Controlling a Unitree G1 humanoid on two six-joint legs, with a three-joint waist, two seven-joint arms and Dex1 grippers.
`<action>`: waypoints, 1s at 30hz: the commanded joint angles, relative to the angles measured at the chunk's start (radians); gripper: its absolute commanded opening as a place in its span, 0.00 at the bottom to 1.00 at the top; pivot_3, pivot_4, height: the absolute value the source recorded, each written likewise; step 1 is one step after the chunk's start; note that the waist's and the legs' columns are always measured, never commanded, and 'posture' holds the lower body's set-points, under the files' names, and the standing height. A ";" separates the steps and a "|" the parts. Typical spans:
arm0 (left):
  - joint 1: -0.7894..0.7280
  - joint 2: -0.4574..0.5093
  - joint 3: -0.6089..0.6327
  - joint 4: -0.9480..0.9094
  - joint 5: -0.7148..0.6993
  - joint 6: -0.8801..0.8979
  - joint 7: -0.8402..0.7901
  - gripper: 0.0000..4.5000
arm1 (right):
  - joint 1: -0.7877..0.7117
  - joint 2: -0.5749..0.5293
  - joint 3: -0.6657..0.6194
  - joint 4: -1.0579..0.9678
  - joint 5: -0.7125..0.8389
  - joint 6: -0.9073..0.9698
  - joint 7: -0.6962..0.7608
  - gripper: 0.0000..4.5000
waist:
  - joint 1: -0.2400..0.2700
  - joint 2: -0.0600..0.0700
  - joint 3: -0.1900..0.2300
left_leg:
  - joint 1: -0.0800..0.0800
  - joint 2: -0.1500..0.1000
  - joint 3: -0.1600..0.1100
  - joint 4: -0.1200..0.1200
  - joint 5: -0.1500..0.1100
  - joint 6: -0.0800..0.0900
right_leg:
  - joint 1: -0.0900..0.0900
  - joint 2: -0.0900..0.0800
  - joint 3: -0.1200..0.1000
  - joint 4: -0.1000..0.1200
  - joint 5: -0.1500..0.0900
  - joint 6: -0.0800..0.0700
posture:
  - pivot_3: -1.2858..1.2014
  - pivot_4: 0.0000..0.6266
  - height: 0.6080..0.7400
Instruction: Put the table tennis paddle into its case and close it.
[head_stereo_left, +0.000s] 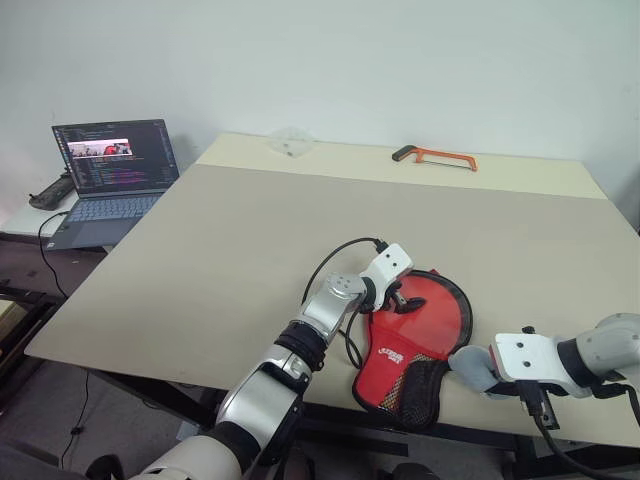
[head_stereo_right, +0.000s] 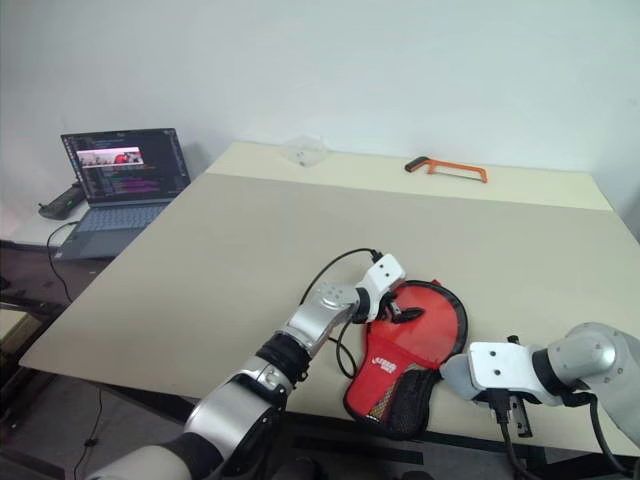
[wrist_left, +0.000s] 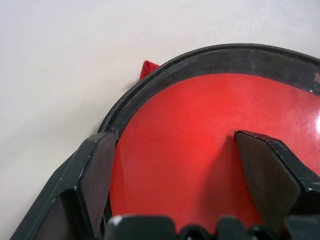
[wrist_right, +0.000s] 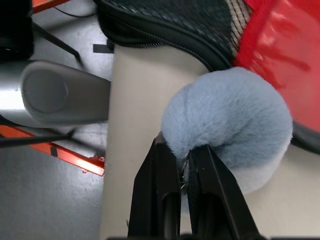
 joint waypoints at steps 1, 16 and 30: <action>0.056 0.030 -0.051 0.118 0.076 0.041 0.021 0.91 | 0.045 0.003 0.091 -0.122 0.090 -0.003 0.098 0.00 | 0.000 0.000 0.000 | 0.000 0.000 0.000 0.000 0.000 0.000 | 0.000 0.000 0.000 0.000 0.000 0.000 | 0.52 0.24 1.00; 0.060 0.032 -0.063 0.119 0.080 0.043 0.024 0.91 | 0.174 -0.013 0.138 -0.233 0.089 -0.016 0.107 0.00 | 0.004 -0.002 -0.004 | 0.001 0.000 -0.005 0.000 -0.003 -0.003 | 0.006 0.000 -0.006 0.000 -0.005 -0.002 | 0.52 0.24 1.00; 0.064 0.032 -0.063 0.105 0.068 0.031 0.016 0.91 | 0.041 0.023 0.072 -0.056 0.033 0.043 0.035 0.06 | -0.001 -0.001 -0.009 | 0.005 0.000 -0.019 0.001 -0.008 -0.010 | 0.016 0.001 -0.020 0.000 -0.013 -0.006 | 0.52 0.24 1.00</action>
